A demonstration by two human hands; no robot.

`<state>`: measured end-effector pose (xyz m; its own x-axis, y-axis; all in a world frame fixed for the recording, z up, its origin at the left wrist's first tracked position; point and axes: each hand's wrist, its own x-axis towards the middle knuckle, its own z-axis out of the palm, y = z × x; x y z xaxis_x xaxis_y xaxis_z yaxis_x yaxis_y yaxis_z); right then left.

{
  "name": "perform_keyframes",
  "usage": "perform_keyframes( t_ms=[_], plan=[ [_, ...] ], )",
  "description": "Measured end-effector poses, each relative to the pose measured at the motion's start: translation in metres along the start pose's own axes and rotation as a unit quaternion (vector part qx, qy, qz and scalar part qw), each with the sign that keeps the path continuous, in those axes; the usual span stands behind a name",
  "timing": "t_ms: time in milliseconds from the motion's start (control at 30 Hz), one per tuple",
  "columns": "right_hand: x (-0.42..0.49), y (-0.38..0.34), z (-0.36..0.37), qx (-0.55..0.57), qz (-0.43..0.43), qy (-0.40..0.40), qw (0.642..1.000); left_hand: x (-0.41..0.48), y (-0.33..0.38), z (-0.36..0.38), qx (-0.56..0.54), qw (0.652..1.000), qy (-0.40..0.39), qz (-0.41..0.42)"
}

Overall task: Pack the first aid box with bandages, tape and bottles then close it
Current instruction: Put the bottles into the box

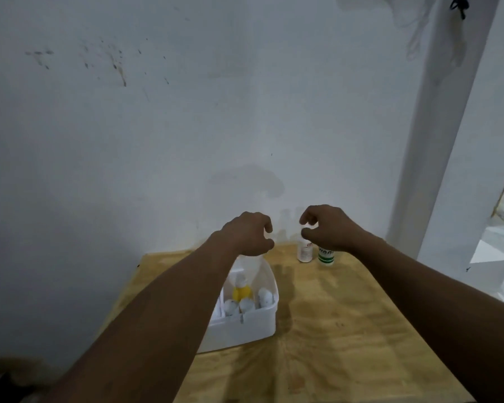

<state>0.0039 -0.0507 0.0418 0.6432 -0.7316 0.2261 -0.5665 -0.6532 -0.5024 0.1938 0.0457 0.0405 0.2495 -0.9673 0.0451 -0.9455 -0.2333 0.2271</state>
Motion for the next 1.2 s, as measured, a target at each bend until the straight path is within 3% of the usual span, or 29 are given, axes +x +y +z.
perform_keyframes(
  t_ms=[267,633,867,1200],
  plan=[
    [0.050,0.085,0.016,-0.051,0.083,0.000,0.995,0.088,0.035,0.048,0.017,0.998,-0.011,0.055],
    [0.060,0.111,0.031,-0.039,0.034,-0.004,0.999,0.115,0.041,0.066,0.009,0.997,0.013,0.079],
    [0.044,0.073,0.004,-0.039,0.001,0.028,0.999,0.086,0.035,0.024,0.012,0.996,0.054,0.075],
    [0.014,-0.056,-0.028,-0.002,-0.108,0.057,0.993,0.003,-0.012,-0.071,0.012,0.992,0.120,0.029]
  ],
)
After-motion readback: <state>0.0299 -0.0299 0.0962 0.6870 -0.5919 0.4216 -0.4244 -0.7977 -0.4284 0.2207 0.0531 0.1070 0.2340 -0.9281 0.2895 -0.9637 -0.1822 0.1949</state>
